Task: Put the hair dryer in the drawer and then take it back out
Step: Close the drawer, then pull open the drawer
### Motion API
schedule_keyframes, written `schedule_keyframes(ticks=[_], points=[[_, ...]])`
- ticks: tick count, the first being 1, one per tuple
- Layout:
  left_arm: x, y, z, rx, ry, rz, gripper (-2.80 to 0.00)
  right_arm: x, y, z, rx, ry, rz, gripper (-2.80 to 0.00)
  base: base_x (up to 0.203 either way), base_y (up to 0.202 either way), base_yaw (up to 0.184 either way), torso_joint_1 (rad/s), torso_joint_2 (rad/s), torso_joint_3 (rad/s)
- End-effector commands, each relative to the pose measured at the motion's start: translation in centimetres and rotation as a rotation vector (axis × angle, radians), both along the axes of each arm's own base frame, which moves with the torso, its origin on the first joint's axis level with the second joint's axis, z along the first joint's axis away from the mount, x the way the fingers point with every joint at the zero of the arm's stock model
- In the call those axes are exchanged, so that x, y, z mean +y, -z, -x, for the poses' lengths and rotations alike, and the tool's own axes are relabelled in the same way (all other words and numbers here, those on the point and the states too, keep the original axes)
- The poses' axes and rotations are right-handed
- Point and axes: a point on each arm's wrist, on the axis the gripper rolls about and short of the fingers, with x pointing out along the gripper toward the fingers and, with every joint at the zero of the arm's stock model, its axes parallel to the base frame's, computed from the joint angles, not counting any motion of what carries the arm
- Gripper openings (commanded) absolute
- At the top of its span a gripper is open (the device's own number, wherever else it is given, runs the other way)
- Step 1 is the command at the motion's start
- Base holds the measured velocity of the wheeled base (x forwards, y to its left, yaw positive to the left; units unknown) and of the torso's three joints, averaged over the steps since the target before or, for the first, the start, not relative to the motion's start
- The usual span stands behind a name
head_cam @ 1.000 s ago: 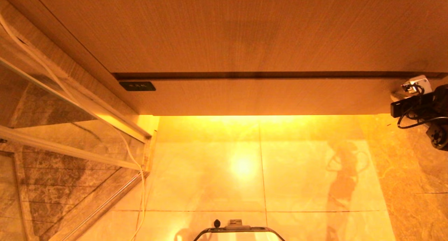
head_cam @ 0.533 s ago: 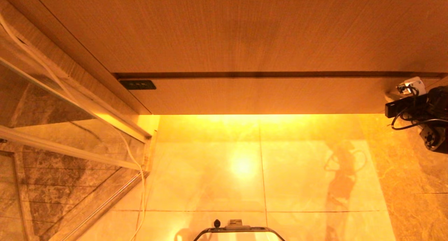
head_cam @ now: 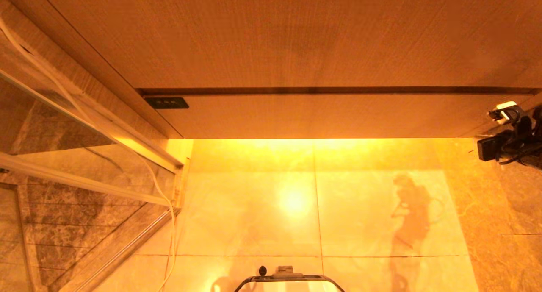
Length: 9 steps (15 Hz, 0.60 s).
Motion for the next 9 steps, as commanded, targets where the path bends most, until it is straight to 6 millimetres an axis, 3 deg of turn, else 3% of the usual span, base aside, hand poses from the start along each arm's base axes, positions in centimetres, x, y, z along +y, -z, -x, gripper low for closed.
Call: schedule_keyframes(ticks=[1, 3, 6, 9], points=[[0.0, 0.0, 0.0, 0.001, 0.0, 0.0, -2.8, 2.2, -3.9, 5.1, 0.017, 0.017, 0.007, -2.8, 0.0, 0.0, 0.0, 0.0, 0.0, 0.0], [0.0, 0.1, 0.0, 0.002, 0.0, 0.0, -2.8, 4.5, -5.6, 10.4, 0.1, 0.088, 0.001, -2.8, 0.0, 0.0, 0.0, 0.0, 0.0, 0.0], [0.0, 0.0, 0.0, 0.002, 0.0, 0.0, -2.8, 7.6, -6.3, 17.8, 0.222, 0.212, -0.011, -2.8, 0.0, 0.0, 0.0, 0.0, 0.0, 0.0], [0.0, 0.0, 0.0, 0.001, 0.0, 0.0, -2.8, 9.4, -6.1, 23.4, 0.259, 0.375, -0.125, -2.8, 0.0, 0.0, 0.0, 0.0, 0.0, 0.0]])
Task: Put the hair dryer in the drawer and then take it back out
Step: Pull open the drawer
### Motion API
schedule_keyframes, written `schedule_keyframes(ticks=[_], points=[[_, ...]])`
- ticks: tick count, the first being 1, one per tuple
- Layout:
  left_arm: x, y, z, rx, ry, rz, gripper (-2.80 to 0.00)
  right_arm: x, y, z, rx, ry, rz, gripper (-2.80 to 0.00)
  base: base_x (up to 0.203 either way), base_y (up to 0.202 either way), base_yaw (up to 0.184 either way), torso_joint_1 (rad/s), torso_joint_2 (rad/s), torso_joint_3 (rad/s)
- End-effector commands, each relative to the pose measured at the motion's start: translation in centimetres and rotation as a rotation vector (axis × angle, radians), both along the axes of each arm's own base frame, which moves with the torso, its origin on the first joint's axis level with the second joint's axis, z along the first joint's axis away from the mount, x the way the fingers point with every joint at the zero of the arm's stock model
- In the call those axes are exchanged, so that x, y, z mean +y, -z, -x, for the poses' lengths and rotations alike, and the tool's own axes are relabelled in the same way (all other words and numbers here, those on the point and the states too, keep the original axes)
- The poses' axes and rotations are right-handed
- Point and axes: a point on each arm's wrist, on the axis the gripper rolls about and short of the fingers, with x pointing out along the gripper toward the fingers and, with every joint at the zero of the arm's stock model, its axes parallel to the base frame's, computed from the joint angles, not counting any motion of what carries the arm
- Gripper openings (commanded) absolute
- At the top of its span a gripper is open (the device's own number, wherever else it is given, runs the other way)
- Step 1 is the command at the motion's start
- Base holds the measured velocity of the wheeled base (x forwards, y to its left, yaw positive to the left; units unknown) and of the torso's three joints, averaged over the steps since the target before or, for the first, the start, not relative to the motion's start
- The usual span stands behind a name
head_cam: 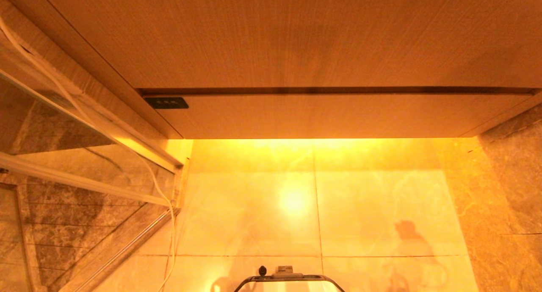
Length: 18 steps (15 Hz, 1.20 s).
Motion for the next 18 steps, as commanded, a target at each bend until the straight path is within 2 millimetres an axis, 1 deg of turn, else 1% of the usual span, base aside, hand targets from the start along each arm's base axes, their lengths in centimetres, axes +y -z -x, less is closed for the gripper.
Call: schedule_keyframes(ticks=[1, 2, 6, 7, 9, 10, 12, 15, 18], points=[[0.0, 0.0, 0.0, 0.001, 0.0, 0.0, -2.8, 2.2, -1.3, 4.5, -0.096, 0.098, -0.035, -2.8, 0.0, 0.0, 0.0, 0.0, 0.0, 0.0], [0.0, 0.0, 0.0, 0.003, 0.0, 0.0, -2.8, 2.6, -1.0, 5.4, -0.106, 0.142, -0.063, -2.8, 0.0, 0.0, 0.0, 0.0, 0.0, 0.0], [0.0, 0.1, 0.0, 0.003, 0.0, 0.0, -2.8, 5.2, -0.9, 9.8, -0.095, 0.186, -0.032, -2.8, 0.0, 0.0, 0.0, 0.0, 0.0, 0.0], [0.0, 0.1, 0.0, 0.003, 0.0, 0.0, -2.8, 5.9, -1.0, 11.0, -0.089, 0.186, 0.004, -2.8, 0.0, 0.0, 0.0, 0.0, 0.0, 0.0], [0.0, 0.0, 0.0, 0.001, 0.0, 0.0, -2.8, 6.9, -1.2, 12.8, -0.079, 0.158, 0.11, -2.8, 0.0, 0.0, 0.0, 0.0, 0.0, 0.0], [0.0, 0.0, 0.0, 0.001, 0.0, 0.0, -2.8, 7.1, -1.2, 13.1, -0.073, 0.148, 0.138, -2.8, 0.0, 0.0, 0.0, 0.0, 0.0, 0.0], [0.0, 0.0, 0.0, 0.001, 0.0, 0.0, -2.8, 7.6, -1.7, 14.0, -0.124, 0.141, 0.207, -2.8, 0.0, 0.0, 0.0, 0.0, 0.0, 0.0], [0.0, 0.0, 0.0, 0.001, 0.0, 0.0, -2.8, 7.3, -2.2, 13.9, -0.151, 0.232, 0.278, -2.8, 0.0, 0.0, 0.0, 0.0, 0.0, 0.0], [0.0, 0.0, 0.0, 0.001, 0.0, 0.0, -2.8, 7.2, -2.3, 13.6, -0.127, 0.21, 0.279, -2.8, 0.0, 0.0, 0.0, 0.0, 0.0, 0.0]])
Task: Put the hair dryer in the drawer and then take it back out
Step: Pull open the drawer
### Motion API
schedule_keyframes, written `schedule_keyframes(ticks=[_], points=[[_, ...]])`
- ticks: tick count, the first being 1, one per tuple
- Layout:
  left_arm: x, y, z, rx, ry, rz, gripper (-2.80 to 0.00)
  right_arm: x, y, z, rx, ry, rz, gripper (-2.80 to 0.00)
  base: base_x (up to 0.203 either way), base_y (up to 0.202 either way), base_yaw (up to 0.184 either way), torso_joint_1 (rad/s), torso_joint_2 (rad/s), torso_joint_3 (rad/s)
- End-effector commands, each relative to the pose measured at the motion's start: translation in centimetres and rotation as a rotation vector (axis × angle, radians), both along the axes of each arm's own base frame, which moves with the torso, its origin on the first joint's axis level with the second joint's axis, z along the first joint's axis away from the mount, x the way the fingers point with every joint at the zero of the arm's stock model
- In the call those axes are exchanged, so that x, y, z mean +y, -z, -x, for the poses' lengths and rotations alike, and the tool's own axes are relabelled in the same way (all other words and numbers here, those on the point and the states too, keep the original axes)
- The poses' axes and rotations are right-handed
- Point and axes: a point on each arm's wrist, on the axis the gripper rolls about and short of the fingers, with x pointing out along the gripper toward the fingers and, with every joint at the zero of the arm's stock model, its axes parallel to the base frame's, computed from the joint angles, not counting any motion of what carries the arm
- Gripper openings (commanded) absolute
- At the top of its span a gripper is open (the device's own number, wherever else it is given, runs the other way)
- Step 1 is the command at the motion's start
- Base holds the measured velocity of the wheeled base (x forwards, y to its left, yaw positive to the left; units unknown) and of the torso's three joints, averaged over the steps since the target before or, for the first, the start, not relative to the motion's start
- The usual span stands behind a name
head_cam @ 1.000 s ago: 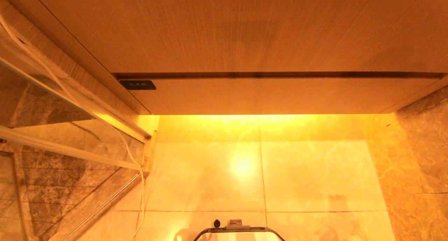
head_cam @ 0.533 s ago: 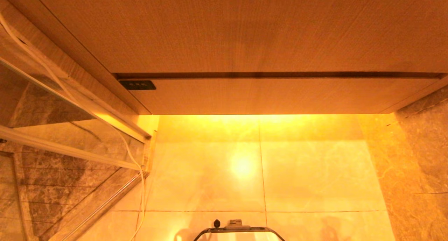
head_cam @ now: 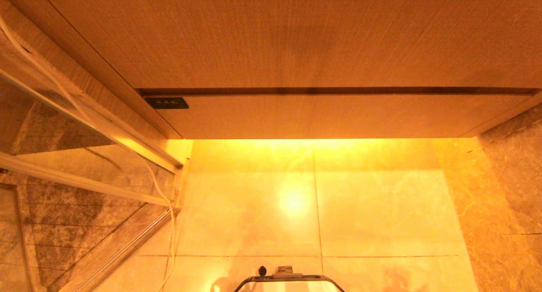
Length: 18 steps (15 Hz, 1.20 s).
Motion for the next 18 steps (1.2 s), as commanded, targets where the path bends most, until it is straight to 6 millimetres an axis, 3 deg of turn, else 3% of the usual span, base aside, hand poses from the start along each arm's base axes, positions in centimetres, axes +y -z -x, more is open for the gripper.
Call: schedule_keyframes(ticks=[1, 4, 9, 18], points=[[0.0, 0.0, 0.0, 0.001, 0.0, 0.0, -2.8, -0.1, 0.0, -0.2, 0.029, -0.009, 0.0, -2.8, 0.0, 0.0, 0.0, 0.0, 0.0, 0.0], [0.0, 0.1, 0.0, 0.003, 0.0, 0.0, -2.8, -0.2, -0.4, -0.7, 0.116, -0.088, 0.044, -2.8, 0.0, 0.0, 0.0, 0.0, 0.0, 0.0], [0.0, 0.0, 0.0, 0.001, 0.0, 0.0, -2.8, 0.7, -1.4, -2.2, 0.088, -0.669, 0.121, -2.8, 0.0, 0.0, 0.0, 0.0, 0.0, 0.0], [0.0, 0.0, 0.0, 0.001, 0.0, 0.0, -2.8, 1.0, -1.5, -3.5, 0.035, -0.891, 0.325, -2.8, 0.0, 0.0, 0.0, 0.0, 0.0, 0.0]])
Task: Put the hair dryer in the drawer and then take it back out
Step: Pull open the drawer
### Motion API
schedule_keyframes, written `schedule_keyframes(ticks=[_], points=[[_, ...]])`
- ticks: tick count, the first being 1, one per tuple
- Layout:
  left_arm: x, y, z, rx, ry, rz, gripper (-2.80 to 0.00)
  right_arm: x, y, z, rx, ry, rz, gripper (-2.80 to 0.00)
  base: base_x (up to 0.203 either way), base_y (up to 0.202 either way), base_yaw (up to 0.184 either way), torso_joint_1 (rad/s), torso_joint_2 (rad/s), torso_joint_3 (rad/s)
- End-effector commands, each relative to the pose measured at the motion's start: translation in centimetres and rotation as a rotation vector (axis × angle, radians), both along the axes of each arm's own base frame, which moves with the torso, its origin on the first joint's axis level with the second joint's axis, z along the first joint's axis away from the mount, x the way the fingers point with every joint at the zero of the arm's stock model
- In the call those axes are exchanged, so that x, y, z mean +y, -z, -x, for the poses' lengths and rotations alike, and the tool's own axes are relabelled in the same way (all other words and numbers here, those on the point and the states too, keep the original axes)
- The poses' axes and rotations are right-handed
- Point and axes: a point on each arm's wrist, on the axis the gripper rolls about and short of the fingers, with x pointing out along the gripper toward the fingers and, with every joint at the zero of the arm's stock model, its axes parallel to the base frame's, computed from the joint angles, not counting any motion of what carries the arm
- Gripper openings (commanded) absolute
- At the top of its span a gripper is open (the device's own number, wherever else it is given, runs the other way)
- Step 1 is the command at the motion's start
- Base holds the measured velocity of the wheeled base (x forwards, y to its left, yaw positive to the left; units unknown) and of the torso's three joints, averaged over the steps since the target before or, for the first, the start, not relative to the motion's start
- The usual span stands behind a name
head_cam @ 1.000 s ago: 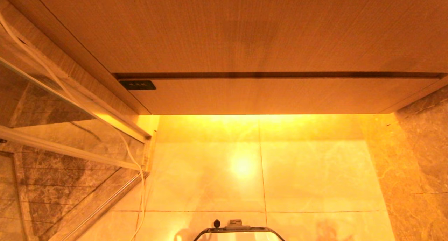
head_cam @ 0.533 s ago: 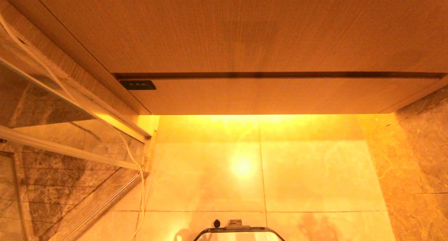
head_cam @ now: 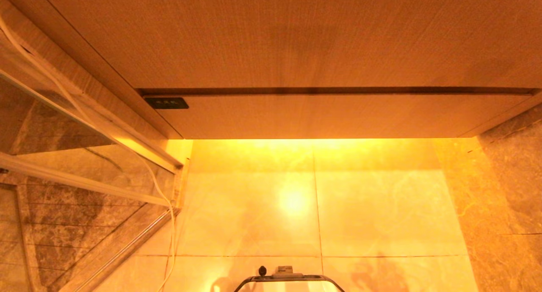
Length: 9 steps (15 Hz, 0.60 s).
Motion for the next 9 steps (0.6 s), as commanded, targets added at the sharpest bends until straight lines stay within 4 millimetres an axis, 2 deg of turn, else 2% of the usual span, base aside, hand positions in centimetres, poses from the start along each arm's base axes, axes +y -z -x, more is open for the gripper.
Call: schedule_keyframes(ticks=[1, 6, 9], points=[[0.0, 0.0, 0.0, 0.001, 0.0, 0.0, -2.8, 0.0, 0.6, -0.6, 0.0, -0.022, 0.005, -2.8, 0.0, 0.0, 0.0, 0.0, 0.0, 0.0], [0.0, 0.0, 0.0, 0.001, 0.0, 0.0, -2.8, 0.0, 0.3, -1.2, -0.031, -0.049, 0.013, -2.8, 0.0, 0.0, 0.0, 0.0, 0.0, 0.0], [0.0, 0.1, 0.0, 0.003, 0.0, 0.0, -2.8, -0.2, 1.2, -2.5, -0.011, -0.052, 0.003, -2.8, 0.0, 0.0, 0.0, 0.0, 0.0, 0.0]])
